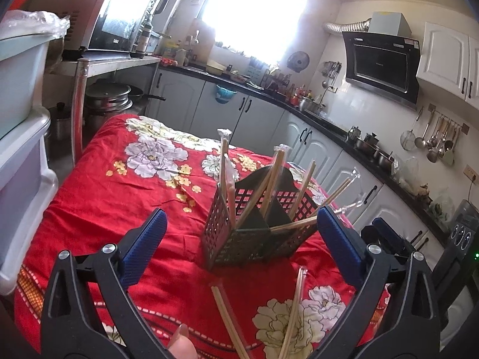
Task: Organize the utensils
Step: 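Lower both open tools onto the last loose chopstick pack on the table, then close the left tool on a chopstick pack while the right tool grasps another pack, then lift both held packs and carry them over the black caddy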
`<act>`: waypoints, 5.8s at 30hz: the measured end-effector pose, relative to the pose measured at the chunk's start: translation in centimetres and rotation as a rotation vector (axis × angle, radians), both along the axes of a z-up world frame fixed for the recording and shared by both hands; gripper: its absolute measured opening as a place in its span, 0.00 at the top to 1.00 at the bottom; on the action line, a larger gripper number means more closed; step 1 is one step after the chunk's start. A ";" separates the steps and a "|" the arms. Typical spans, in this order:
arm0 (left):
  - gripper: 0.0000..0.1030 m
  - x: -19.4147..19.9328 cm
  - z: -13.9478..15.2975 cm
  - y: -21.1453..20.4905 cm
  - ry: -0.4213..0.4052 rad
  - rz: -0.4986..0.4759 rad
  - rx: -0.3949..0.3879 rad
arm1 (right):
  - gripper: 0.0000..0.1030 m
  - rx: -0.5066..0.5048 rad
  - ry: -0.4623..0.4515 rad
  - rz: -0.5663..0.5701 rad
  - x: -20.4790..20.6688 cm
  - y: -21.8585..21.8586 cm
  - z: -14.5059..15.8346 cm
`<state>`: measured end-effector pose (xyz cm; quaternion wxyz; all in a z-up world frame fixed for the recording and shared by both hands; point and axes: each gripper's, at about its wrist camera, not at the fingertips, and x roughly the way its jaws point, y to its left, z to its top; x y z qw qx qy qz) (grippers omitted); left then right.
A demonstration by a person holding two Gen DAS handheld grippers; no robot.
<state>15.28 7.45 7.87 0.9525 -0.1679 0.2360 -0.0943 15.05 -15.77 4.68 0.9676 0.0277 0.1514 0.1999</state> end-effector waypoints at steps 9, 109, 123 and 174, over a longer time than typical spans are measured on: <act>0.10 -1.1 -1.2 -0.5 0.024 -0.001 0.011 | 0.38 -0.016 0.030 0.003 -0.9 0.1 -0.7; 0.96 7.1 -14.3 -3.4 0.444 -0.097 0.008 | 0.93 0.100 0.550 0.082 8.2 -2.9 -9.6; 0.97 2.7 -5.7 -3.5 0.214 -0.170 -0.010 | 0.94 0.115 0.376 0.155 3.9 -1.9 -2.9; 0.97 7.2 14.9 -6.6 -0.257 -0.140 0.112 | 0.95 0.109 -0.167 0.193 6.4 -0.3 17.5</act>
